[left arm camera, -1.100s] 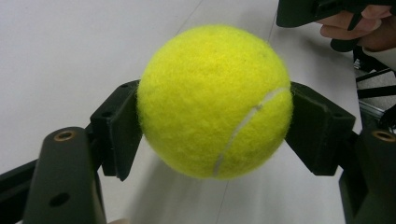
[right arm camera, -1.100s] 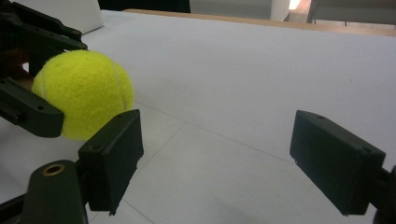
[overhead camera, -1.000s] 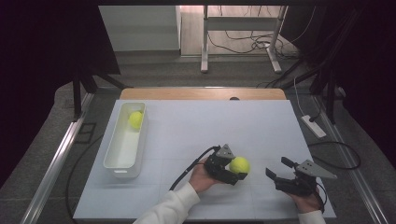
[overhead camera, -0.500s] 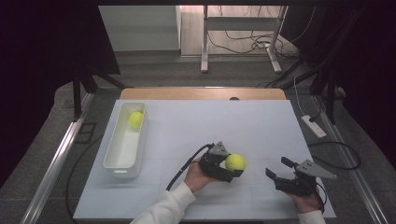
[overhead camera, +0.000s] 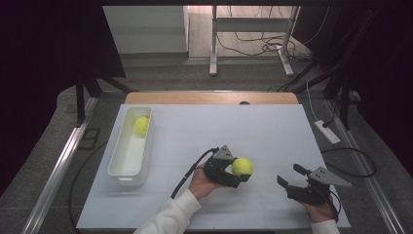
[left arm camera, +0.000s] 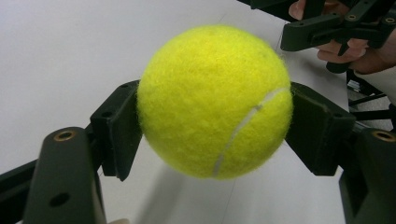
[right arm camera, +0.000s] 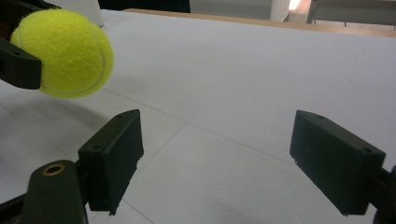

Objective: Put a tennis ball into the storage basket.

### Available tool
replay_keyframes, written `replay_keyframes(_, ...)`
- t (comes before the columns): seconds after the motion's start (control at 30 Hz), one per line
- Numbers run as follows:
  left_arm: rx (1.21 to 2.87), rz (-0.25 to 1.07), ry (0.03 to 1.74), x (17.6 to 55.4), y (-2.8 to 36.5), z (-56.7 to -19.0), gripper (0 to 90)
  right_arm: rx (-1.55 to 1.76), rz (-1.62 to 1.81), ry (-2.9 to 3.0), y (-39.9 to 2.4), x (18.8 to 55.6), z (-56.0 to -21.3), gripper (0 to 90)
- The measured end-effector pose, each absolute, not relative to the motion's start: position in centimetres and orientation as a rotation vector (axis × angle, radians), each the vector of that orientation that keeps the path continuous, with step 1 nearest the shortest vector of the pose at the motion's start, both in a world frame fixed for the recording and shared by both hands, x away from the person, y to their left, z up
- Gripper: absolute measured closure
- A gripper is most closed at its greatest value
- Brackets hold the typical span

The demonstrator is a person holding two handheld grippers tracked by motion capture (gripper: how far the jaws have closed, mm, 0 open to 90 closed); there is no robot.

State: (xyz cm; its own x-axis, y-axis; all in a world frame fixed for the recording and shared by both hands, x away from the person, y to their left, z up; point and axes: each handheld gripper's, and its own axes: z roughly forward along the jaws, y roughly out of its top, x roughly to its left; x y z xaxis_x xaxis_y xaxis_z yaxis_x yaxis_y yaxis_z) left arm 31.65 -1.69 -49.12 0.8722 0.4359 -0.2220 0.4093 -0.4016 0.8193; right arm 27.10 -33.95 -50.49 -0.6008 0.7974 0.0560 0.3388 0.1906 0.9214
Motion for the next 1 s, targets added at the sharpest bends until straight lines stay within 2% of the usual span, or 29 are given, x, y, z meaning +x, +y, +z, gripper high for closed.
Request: replay_keyframes(1.0,1.989,0.096,0.633,31.3,0.9,-47.3,26.9,1.064,1.392,2.035,-33.9,27.1,-50.5,16.9)
